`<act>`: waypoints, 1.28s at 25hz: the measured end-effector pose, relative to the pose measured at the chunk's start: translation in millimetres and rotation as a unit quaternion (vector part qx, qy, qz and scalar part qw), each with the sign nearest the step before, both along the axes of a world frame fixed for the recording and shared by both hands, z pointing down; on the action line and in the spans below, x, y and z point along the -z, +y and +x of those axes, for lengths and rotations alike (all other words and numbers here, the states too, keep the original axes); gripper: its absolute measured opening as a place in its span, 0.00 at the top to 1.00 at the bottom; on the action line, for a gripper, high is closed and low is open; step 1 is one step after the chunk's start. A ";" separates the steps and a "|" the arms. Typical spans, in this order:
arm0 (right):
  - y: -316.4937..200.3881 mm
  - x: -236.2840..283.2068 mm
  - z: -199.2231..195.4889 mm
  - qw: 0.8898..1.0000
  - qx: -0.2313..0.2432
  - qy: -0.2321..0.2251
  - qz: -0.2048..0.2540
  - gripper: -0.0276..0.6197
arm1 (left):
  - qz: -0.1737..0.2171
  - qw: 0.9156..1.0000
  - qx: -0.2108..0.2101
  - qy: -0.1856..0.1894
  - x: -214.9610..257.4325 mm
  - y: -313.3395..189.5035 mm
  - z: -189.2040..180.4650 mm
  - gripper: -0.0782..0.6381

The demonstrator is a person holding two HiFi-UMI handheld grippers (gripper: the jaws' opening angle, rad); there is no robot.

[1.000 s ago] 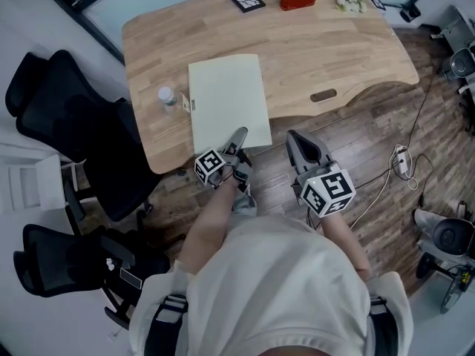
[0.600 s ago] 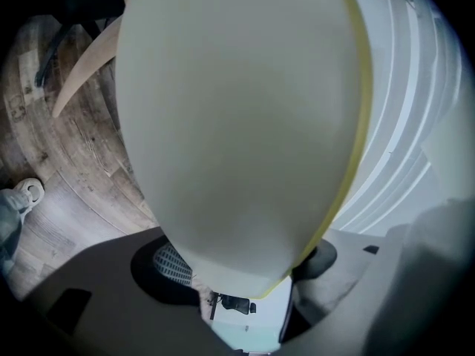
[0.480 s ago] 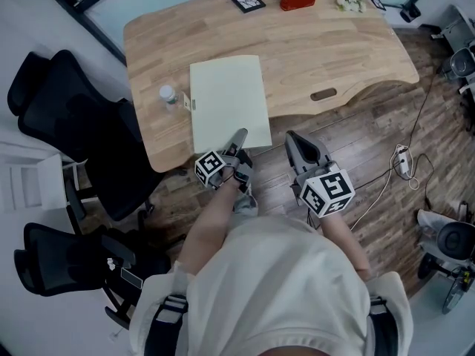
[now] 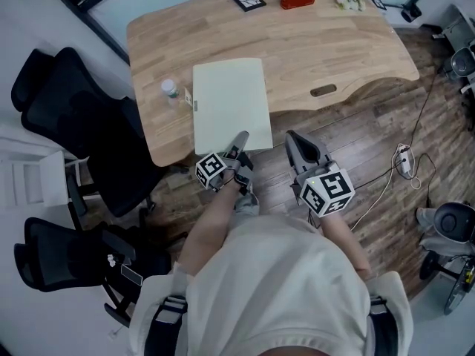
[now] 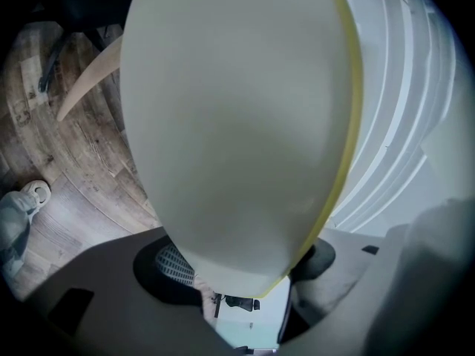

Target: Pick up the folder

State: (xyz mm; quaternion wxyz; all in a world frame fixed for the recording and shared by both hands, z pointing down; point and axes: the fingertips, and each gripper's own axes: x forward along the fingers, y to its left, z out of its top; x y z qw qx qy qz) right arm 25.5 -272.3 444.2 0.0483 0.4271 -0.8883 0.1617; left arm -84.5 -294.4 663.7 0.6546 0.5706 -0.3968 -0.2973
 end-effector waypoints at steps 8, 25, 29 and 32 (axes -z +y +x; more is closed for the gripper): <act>20.0 2.0 4.7 1.000 0.001 -0.005 0.003 0.93 | 0.004 1.000 -0.005 -0.012 5.2 21.4 3.0 0.46; 67.7 6.9 21.2 1.000 0.010 -0.015 0.017 0.93 | 0.042 0.998 -0.018 -0.031 31.0 68.0 20.7 0.48; 79.4 7.5 27.3 1.000 0.010 -0.018 0.020 0.93 | 0.047 0.998 -0.008 -0.028 37.1 78.9 21.4 0.48; 90.1 7.0 30.5 1.000 0.010 -0.020 0.022 0.93 | 0.049 0.998 0.000 -0.029 41.8 88.7 19.7 0.48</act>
